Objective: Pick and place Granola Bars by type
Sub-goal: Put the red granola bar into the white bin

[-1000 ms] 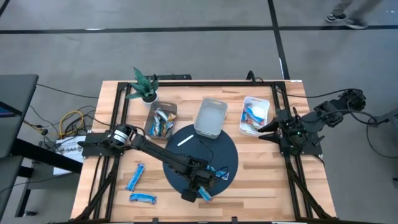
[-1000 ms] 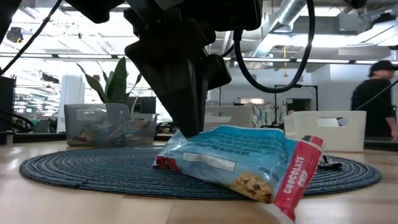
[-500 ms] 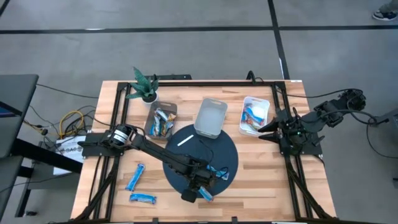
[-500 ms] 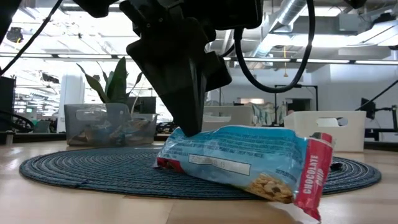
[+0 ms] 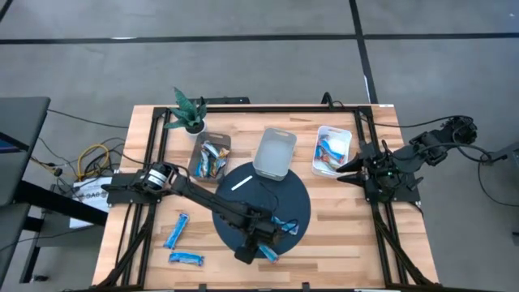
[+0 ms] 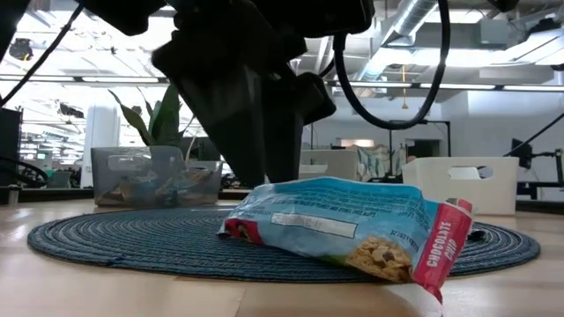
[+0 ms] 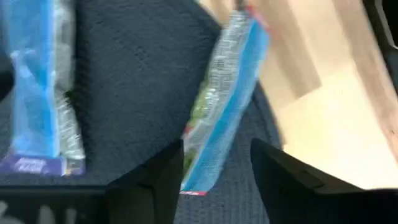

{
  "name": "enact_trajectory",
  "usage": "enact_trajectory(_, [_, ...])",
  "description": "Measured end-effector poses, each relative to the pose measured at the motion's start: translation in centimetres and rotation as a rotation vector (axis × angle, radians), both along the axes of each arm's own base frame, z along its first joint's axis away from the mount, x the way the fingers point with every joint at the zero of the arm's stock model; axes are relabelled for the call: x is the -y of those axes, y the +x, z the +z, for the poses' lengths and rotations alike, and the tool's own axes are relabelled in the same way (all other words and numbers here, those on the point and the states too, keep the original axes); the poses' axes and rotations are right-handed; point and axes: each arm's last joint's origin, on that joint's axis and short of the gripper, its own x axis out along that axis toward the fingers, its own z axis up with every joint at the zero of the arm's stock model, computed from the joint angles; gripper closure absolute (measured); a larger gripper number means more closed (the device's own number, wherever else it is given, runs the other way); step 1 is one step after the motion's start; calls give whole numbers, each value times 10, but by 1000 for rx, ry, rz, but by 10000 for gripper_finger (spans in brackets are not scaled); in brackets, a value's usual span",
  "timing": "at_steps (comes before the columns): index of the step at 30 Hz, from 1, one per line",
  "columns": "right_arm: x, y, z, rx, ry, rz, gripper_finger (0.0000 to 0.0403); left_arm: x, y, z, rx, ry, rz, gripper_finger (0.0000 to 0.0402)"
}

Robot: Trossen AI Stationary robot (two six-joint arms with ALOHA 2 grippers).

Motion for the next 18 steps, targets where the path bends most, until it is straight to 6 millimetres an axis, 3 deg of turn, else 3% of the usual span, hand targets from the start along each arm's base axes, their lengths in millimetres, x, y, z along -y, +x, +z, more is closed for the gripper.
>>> enact_trajectory(5, [0, 0, 0, 1, -2, 0, 271, 9, 1, -23, -45, 2, -47, 206])
enact_trajectory(9, [0, 0, 0, 1, -1, 0, 271, 7, 0, -26, -41, 87, -3, 227])
enact_trajectory(18, [0, 0, 0, 1, -1, 0, 271, -10, 14, -1, -26, 87, 110, 382])
